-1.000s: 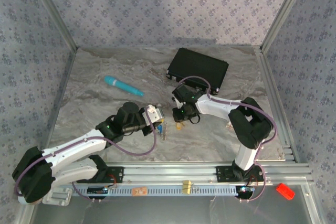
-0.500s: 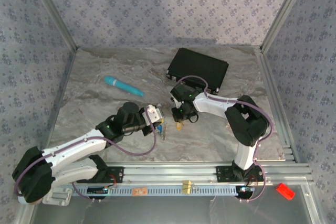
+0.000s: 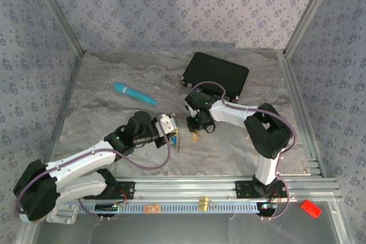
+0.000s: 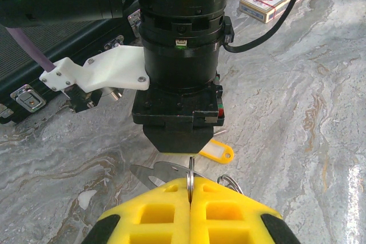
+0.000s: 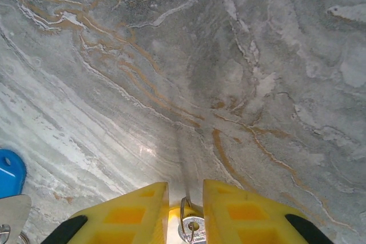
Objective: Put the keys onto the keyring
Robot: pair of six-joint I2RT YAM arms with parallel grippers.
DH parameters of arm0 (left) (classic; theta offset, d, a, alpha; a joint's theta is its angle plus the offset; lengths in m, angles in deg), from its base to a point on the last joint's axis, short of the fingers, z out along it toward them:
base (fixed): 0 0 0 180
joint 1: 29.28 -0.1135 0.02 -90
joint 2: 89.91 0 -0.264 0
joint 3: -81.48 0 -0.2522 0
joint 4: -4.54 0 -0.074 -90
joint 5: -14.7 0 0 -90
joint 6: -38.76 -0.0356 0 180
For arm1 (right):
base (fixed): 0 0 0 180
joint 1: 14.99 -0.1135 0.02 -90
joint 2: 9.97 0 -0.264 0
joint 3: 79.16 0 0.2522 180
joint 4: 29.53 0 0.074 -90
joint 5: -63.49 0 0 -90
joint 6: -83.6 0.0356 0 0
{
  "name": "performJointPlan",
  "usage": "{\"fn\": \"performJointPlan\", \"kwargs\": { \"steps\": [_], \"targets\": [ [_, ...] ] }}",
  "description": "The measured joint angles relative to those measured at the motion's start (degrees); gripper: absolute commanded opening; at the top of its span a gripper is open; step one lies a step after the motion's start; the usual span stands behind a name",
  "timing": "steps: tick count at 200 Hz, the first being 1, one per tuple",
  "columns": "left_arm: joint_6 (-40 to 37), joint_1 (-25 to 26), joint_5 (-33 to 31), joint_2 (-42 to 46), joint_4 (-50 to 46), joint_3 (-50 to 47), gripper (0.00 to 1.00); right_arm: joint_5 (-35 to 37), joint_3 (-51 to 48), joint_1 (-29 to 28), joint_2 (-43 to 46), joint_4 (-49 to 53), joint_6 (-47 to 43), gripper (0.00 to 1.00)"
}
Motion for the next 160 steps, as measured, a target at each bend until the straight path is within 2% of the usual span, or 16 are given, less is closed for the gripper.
{"fn": "performJointPlan", "kwargs": {
  "steps": [55, 160],
  "targets": [
    [0.0, 0.0, 0.0, 0.0, 0.0, 0.0, 0.00, 0.6, -2.1, -0.4, 2.8, -0.1, 0.0, 0.22],
    [0.0, 0.0, 0.0, 0.0, 0.0, 0.0, 0.00, 0.5, -2.6, -0.9, 2.6, -0.1, 0.0, 0.16]
  ]
}}
